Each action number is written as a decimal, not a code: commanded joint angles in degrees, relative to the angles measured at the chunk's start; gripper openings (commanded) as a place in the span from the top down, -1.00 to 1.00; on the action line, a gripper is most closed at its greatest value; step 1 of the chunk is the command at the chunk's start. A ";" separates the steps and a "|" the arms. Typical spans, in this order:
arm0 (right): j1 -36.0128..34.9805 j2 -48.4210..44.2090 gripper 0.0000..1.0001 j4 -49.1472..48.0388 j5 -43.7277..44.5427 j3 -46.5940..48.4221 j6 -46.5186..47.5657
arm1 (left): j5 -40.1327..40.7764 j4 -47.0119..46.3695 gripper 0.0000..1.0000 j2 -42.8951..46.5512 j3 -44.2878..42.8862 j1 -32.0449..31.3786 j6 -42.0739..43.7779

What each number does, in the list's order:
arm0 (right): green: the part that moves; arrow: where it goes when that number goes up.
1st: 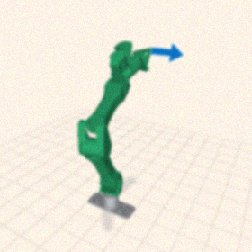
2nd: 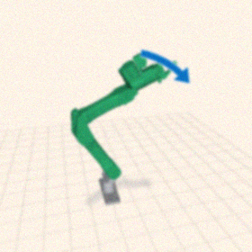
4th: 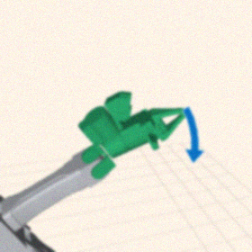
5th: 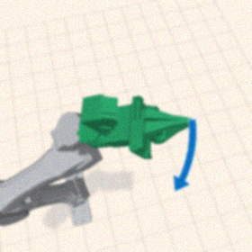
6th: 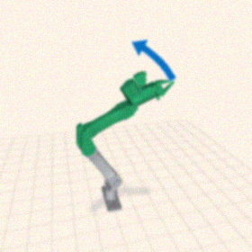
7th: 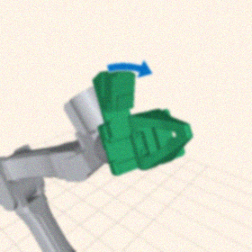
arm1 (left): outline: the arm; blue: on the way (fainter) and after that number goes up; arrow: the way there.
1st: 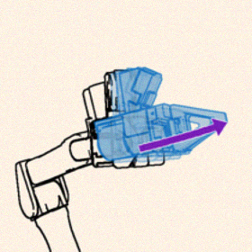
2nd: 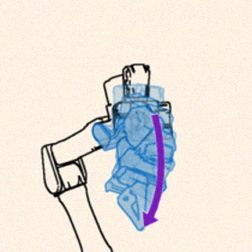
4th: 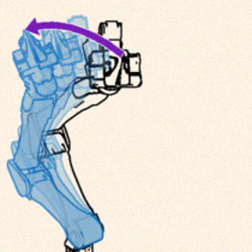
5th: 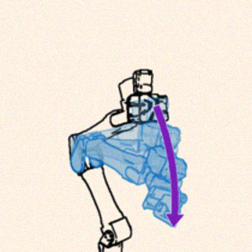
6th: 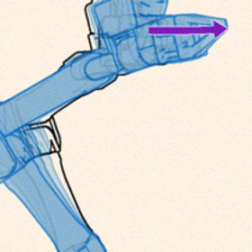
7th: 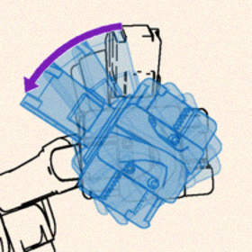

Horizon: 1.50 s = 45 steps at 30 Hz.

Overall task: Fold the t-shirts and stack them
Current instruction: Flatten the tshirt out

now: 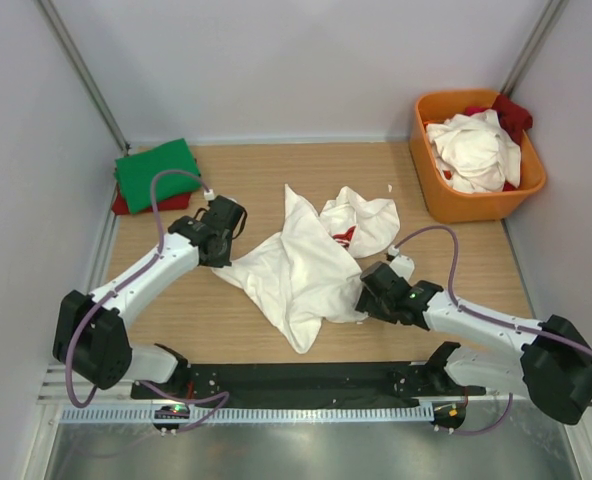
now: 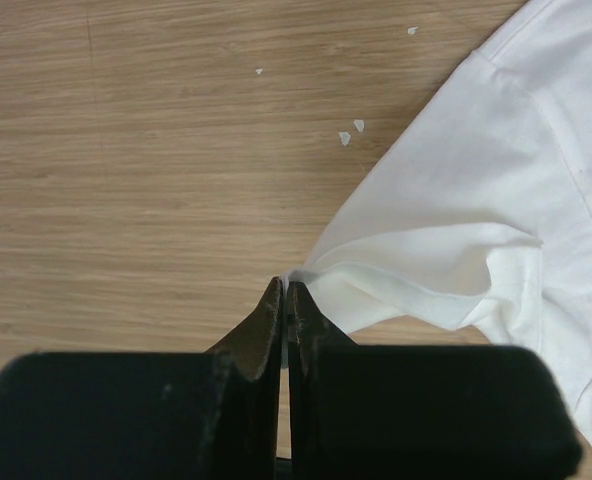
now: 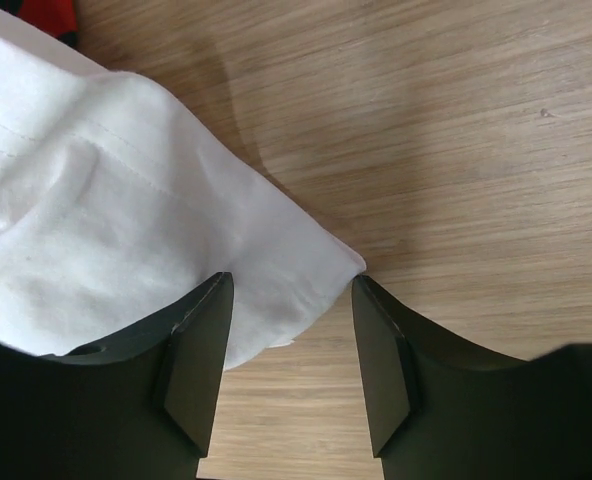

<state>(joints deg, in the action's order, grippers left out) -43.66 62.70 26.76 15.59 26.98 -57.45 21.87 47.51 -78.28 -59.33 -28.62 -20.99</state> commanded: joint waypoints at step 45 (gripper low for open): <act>-0.11 -6.89 0.97 37.05 26.15 91.93 27.83 | -3.74 -0.11 1.00 34.94 -52.03 0.41 15.35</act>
<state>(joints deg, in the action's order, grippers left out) -43.77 55.59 65.17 42.15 118.87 -32.27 24.43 56.03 -44.51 -112.22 -28.47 -11.11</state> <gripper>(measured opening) 0.039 0.006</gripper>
